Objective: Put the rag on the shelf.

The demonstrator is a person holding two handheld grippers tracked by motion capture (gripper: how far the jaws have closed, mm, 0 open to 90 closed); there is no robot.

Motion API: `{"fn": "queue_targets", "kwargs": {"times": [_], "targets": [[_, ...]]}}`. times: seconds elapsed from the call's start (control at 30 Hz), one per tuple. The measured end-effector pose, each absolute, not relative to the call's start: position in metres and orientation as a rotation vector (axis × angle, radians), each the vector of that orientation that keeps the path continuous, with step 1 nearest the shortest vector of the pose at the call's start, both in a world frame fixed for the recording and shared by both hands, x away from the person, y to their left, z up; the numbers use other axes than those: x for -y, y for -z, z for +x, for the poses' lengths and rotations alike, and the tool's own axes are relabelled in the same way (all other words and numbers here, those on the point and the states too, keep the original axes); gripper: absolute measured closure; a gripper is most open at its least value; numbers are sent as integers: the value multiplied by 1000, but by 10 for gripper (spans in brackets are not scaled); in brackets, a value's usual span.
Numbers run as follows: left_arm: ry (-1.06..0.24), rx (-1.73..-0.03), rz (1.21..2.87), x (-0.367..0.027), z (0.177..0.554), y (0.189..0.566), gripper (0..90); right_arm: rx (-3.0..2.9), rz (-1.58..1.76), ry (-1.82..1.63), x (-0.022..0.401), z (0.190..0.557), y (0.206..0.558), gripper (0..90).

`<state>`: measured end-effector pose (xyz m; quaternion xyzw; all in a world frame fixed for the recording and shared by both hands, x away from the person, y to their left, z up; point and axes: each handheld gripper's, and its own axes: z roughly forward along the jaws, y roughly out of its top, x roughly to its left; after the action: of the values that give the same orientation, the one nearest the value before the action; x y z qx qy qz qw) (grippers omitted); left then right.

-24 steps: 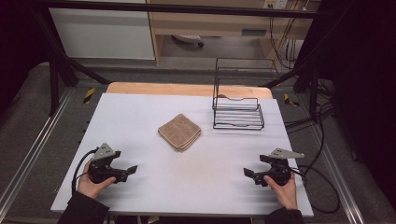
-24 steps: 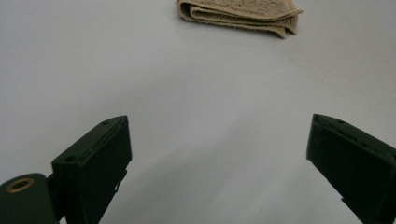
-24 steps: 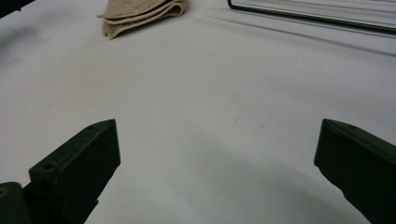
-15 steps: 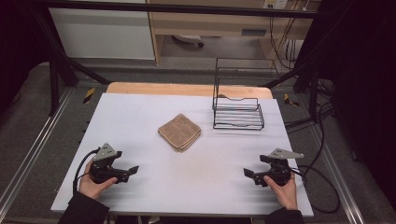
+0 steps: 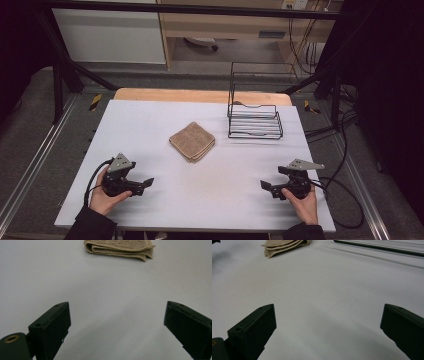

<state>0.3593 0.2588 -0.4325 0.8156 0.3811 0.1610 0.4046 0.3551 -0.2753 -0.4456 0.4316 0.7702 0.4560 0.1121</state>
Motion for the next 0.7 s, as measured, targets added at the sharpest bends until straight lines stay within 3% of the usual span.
{"fn": "queue_targets", "kwargs": {"times": [0.7], "targets": [[-395, -909, 2113, -203, 375, 417, 113, -2267, 1260, -1318, 274, 355, 446, 9]]}}
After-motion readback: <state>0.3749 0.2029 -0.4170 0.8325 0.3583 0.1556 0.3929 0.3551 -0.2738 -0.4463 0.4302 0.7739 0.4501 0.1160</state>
